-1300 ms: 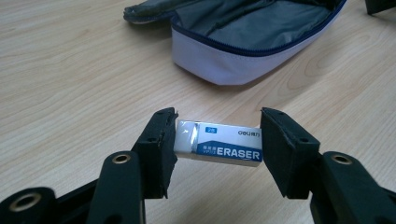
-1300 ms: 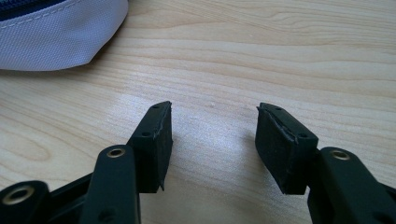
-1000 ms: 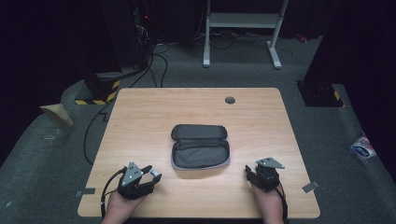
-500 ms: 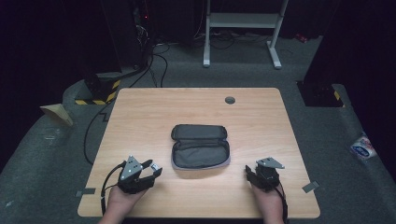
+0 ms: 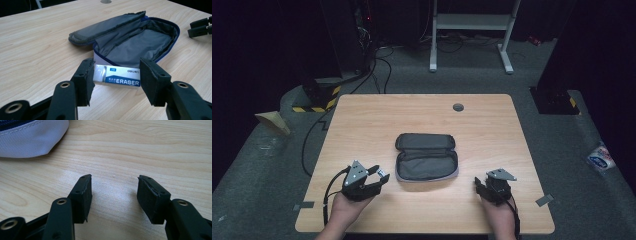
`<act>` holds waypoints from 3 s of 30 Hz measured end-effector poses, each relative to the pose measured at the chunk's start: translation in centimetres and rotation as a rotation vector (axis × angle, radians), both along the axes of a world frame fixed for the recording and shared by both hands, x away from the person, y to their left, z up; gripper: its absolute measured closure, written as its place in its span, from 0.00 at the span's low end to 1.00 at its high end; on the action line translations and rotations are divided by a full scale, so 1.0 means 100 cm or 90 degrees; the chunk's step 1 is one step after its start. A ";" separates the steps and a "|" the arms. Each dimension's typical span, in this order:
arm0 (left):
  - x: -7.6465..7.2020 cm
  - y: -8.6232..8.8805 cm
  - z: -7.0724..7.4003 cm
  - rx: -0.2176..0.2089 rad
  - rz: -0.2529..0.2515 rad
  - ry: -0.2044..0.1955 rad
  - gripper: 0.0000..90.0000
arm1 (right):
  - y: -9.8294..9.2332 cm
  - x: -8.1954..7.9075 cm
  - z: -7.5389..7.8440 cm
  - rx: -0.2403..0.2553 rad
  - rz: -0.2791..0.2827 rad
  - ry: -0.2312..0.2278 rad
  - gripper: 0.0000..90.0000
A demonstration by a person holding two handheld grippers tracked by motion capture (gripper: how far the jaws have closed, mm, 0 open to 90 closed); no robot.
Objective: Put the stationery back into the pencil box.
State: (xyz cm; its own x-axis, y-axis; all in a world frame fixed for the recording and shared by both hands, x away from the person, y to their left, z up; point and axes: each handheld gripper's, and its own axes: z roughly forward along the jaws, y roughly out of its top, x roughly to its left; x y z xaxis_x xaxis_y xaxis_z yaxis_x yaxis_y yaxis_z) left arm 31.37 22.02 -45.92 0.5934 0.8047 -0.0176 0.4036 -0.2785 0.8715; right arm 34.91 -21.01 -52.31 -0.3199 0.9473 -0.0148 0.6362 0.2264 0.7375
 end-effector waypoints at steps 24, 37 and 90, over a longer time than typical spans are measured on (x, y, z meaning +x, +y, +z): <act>0.017 -0.013 0.018 -0.007 -0.014 -0.011 0.52 | 0.000 0.000 0.000 0.000 0.000 0.000 0.50; 0.025 -0.022 0.022 -0.010 -0.028 -0.009 0.52 | 0.000 0.000 0.000 -0.002 0.001 -0.002 0.50; 0.084 -0.061 -0.024 0.074 -0.088 0.111 0.52 | 0.000 0.000 0.000 -0.002 0.004 -0.001 0.50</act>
State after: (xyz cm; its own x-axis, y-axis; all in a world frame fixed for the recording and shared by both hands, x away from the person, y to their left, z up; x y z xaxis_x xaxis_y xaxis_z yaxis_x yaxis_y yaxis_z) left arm 39.75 15.92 -48.31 0.6936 0.7191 -0.0412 0.4963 -0.4357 0.7509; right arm 34.86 -21.00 -52.32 -0.3260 0.9452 -0.0178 0.6342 0.2326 0.7374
